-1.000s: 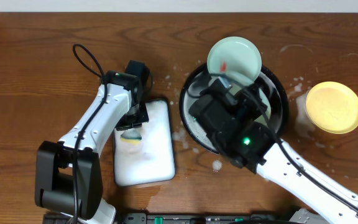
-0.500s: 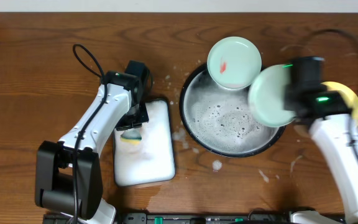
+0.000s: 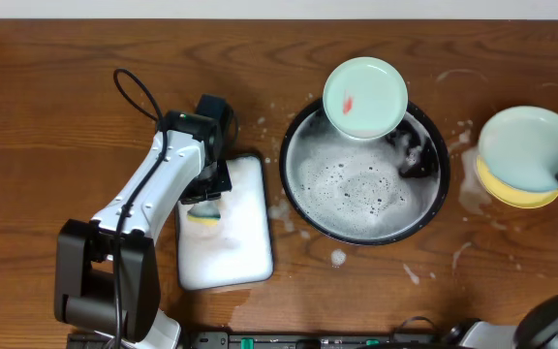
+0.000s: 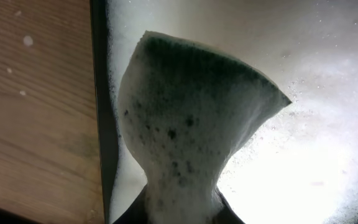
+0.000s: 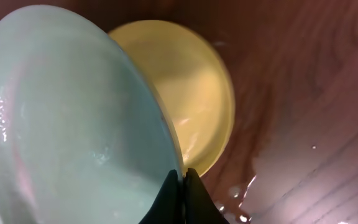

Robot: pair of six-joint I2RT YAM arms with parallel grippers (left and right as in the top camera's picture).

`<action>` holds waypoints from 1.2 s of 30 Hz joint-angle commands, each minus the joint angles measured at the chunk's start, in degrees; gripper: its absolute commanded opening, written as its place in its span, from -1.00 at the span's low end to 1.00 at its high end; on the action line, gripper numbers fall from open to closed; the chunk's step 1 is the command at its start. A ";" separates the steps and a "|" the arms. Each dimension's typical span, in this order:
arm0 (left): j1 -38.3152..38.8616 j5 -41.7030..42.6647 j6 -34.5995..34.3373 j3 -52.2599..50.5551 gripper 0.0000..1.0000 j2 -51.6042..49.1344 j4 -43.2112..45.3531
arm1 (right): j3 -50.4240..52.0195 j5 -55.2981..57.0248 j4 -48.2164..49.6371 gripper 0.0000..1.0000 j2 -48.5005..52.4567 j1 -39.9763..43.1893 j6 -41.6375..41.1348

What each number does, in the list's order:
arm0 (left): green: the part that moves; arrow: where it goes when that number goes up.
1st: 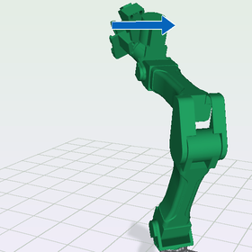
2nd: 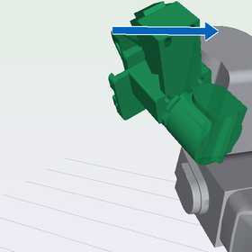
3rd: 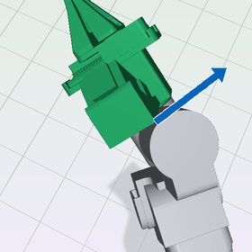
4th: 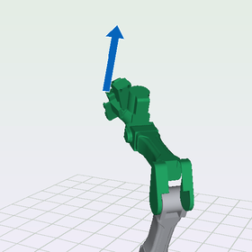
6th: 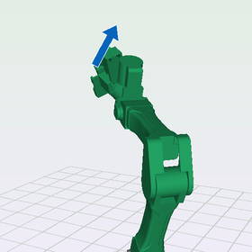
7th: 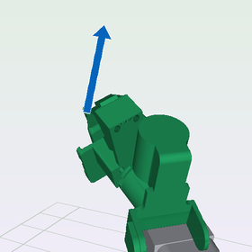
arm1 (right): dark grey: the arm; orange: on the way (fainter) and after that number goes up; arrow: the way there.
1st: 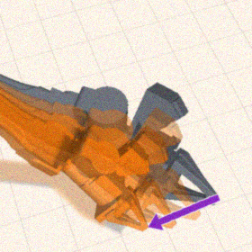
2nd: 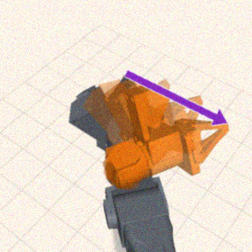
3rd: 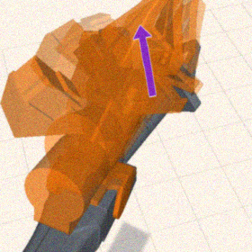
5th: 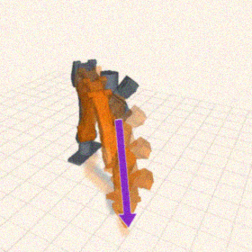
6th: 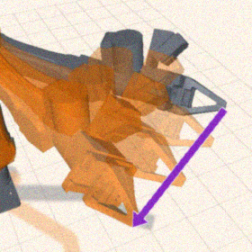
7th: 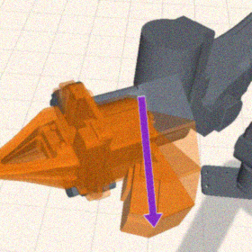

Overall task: Clean dirty plates on tray and stack at the side
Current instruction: 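Carry the green plate right and stack it on the yellow plate, then move right gripper back and grip the last green plate's rim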

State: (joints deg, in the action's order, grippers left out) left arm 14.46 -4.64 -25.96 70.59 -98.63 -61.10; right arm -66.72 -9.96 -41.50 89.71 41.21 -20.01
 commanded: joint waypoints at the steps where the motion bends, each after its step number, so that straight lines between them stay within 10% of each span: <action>1: -0.26 -0.50 -0.87 -0.02 -0.66 -0.17 -0.31 | -0.83 -2.95 1.51 -0.97 4.79 1.57 -2.69; 3: -0.24 -0.48 -0.90 -0.02 -0.66 -0.17 -0.33 | -0.83 -2.29 2.64 -0.81 6.56 1.49 -2.71; 7: -0.24 -0.24 -0.87 -0.02 -0.66 -0.17 -0.37 | -0.92 -11.56 8.46 0.41 6.05 -0.35 0.98; 10: -0.26 0.70 -0.85 -0.02 -0.66 -0.17 -0.39 | -1.53 -17.05 11.30 0.57 3.67 -4.98 4.17; 19: -0.26 1.01 -0.70 -0.02 -0.66 -0.17 -0.11 | -4.76 -9.99 13.29 0.25 2.21 -34.64 15.65; 23: -0.26 1.01 -0.70 -0.02 -0.66 -0.17 0.59 | -4.85 3.78 18.95 0.47 6.78 -44.72 16.26; 36: -0.26 1.01 -0.68 -0.02 -0.66 -0.17 0.79 | -4.83 7.87 36.26 0.29 27.23 -46.51 2.14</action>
State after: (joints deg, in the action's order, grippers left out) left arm 14.46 -3.31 -25.93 70.59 -98.63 -60.01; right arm -71.20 -1.85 -6.72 114.08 -5.43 -12.03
